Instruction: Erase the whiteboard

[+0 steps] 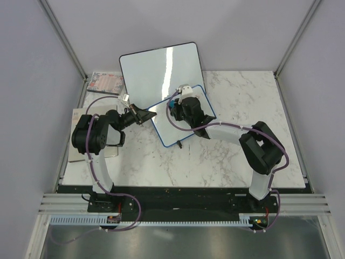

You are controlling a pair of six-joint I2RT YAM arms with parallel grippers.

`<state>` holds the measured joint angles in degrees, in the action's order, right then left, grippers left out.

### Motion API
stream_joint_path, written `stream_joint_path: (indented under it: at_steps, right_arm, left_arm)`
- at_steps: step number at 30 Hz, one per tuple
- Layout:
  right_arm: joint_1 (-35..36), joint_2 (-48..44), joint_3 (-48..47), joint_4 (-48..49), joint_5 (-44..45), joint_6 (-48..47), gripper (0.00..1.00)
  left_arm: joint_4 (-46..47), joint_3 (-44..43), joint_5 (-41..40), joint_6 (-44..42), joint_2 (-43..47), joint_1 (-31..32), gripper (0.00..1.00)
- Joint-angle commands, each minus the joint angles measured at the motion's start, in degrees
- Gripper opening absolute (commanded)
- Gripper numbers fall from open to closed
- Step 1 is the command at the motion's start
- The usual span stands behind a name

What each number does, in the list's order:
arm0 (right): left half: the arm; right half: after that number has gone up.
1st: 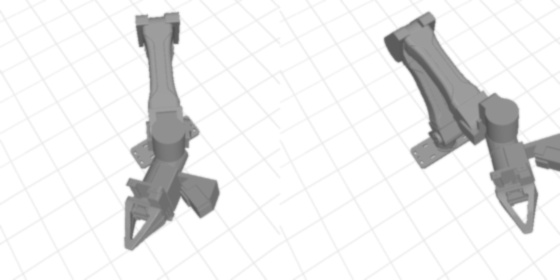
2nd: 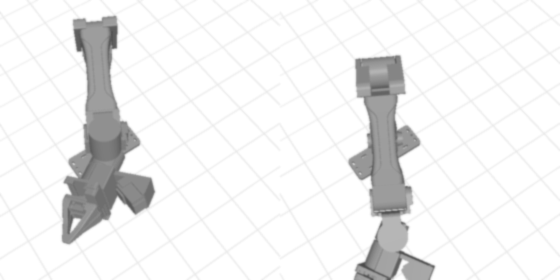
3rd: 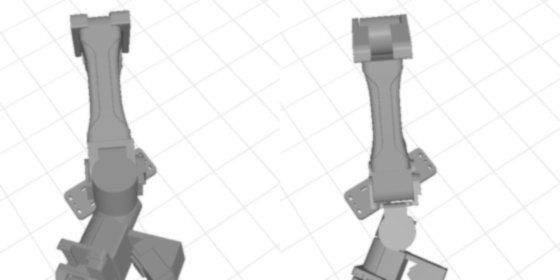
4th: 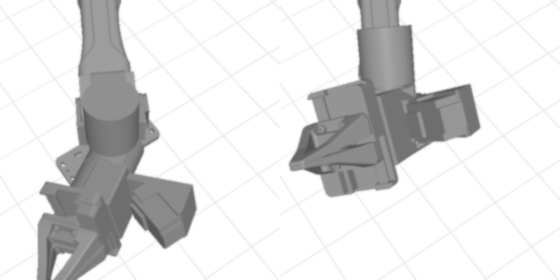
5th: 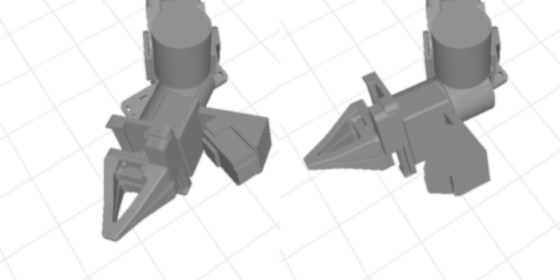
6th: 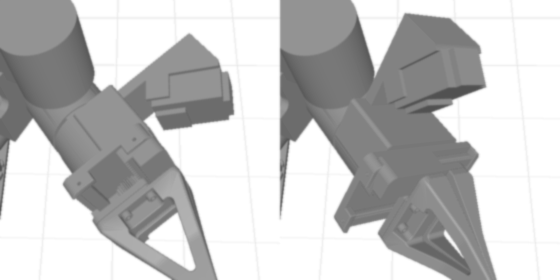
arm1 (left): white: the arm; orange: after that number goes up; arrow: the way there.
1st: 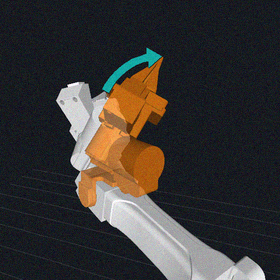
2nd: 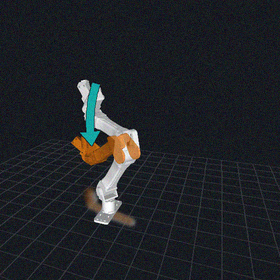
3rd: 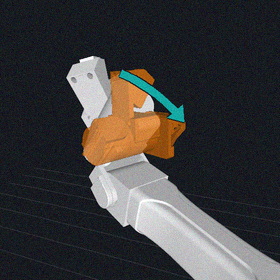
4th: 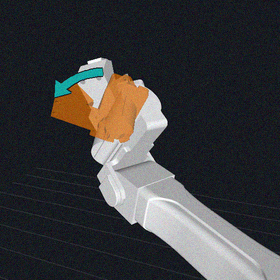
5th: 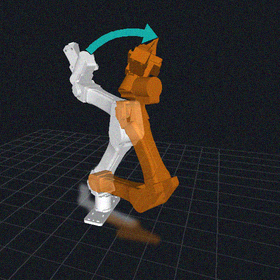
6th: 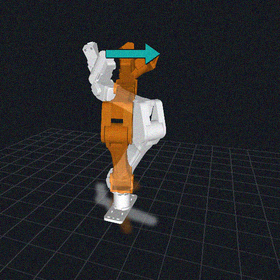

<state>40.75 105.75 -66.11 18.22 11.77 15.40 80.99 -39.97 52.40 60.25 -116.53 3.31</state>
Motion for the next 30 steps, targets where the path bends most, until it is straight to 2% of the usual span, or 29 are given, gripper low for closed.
stream_joint_path:
  at_steps: [1,10,30]
  right_arm:
    - [-6.2,3.6,0.7,-8.5,9.2,-1.7,0.00]
    - [-13.6,4.5,1.2,-9.6,6.4,0.1,0.00]
    - [-21.1,3.8,3.4,-13.1,8.5,3.8,0.00]
  left_arm:
    - [14.2,1.6,9.3,-2.9,-1.7,2.5,0.02]
    - [14.3,1.6,9.2,-3.0,-1.5,2.6,0.02]
    - [14.3,1.9,9.4,-3.1,-0.8,2.7,0.02]
